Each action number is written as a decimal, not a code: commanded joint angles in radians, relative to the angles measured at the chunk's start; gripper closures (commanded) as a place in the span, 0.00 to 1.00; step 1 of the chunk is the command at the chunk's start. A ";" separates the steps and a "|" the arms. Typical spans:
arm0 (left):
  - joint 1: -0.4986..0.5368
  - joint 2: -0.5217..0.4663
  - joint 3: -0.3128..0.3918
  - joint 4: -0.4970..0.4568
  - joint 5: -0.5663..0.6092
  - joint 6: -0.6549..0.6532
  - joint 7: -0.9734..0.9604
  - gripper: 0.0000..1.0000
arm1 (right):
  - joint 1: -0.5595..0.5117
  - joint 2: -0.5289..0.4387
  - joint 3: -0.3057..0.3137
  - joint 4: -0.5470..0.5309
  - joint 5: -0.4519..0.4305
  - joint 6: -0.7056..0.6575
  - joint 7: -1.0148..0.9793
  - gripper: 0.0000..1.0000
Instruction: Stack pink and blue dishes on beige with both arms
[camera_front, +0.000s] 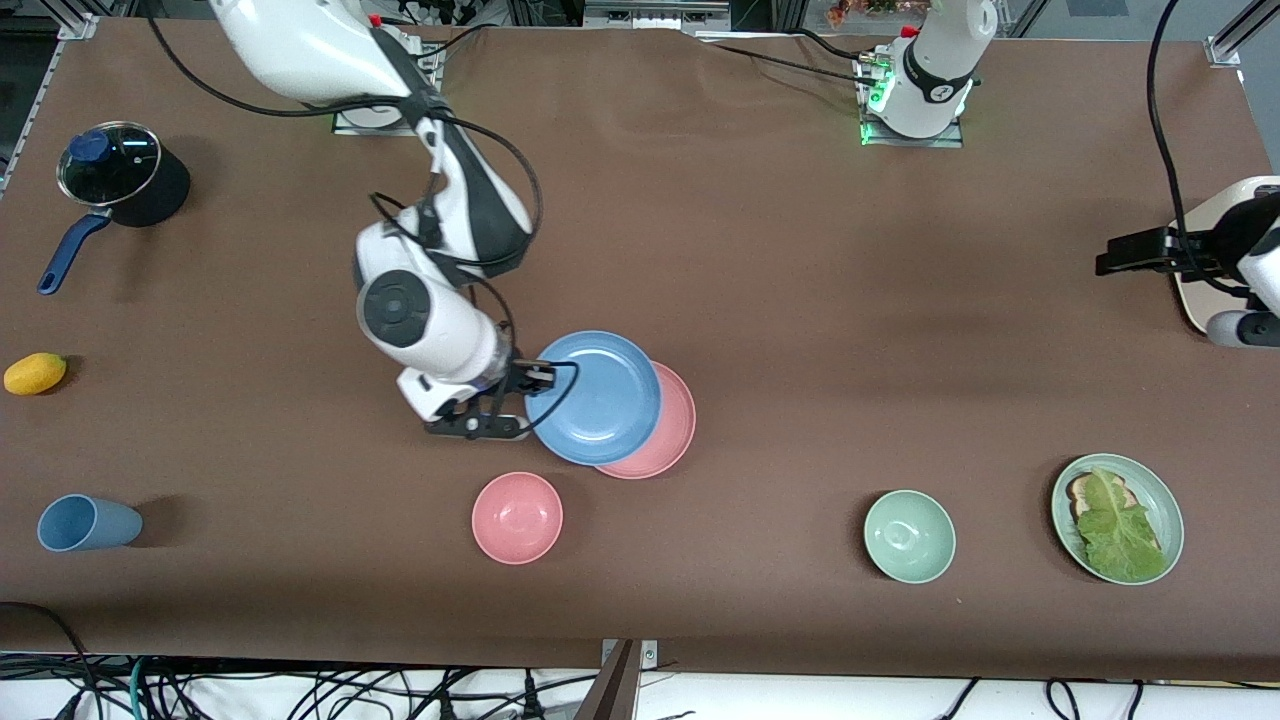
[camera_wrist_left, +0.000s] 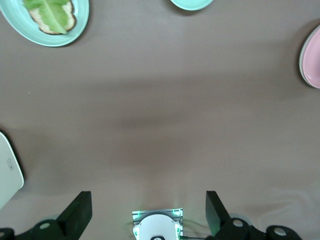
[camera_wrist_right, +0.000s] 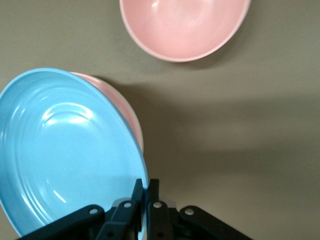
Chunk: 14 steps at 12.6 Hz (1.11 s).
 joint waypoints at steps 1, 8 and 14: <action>0.010 -0.032 -0.005 -0.038 0.019 -0.003 0.024 0.00 | 0.031 0.067 -0.010 0.031 0.003 0.085 0.078 1.00; 0.005 -0.049 0.002 -0.085 -0.033 0.030 0.024 0.00 | 0.048 0.098 -0.010 0.031 0.006 0.126 0.118 1.00; -0.084 -0.334 0.065 -0.496 -0.017 0.301 0.023 0.00 | 0.030 0.088 -0.020 0.033 0.004 0.114 0.102 0.32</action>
